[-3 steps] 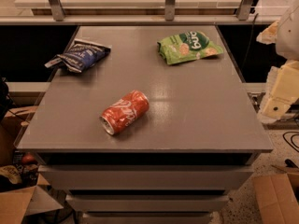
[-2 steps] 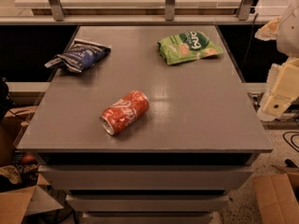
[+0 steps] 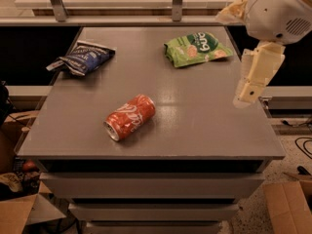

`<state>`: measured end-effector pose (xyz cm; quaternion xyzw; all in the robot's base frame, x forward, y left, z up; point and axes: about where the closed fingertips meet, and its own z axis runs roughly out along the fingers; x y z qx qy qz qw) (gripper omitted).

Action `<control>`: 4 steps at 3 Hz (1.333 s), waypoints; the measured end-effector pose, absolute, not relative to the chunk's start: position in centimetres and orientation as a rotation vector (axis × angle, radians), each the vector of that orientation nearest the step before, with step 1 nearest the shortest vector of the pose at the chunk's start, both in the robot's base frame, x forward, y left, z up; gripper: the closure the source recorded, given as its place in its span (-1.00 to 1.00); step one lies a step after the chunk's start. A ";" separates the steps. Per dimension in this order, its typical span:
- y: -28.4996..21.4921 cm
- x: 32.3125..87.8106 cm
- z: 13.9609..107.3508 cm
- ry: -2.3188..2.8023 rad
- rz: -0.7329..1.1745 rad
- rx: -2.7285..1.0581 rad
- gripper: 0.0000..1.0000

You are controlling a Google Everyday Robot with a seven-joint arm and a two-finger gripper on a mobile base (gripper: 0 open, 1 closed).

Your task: Move coke can near blue chip bag

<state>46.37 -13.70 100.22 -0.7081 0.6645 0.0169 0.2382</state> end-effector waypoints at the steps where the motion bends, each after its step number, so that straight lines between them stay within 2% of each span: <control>1: -8.5 47.0 100.3 1.634 0.123 -2.040 -1.00; 2: -3.1 47.1 98.8 1.529 0.202 -2.115 -1.00; 4: -1.9 46.7 98.9 1.481 0.214 -2.123 -1.00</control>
Offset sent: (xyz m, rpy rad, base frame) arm 0.0076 0.1716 -0.0455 0.1054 0.0650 0.3903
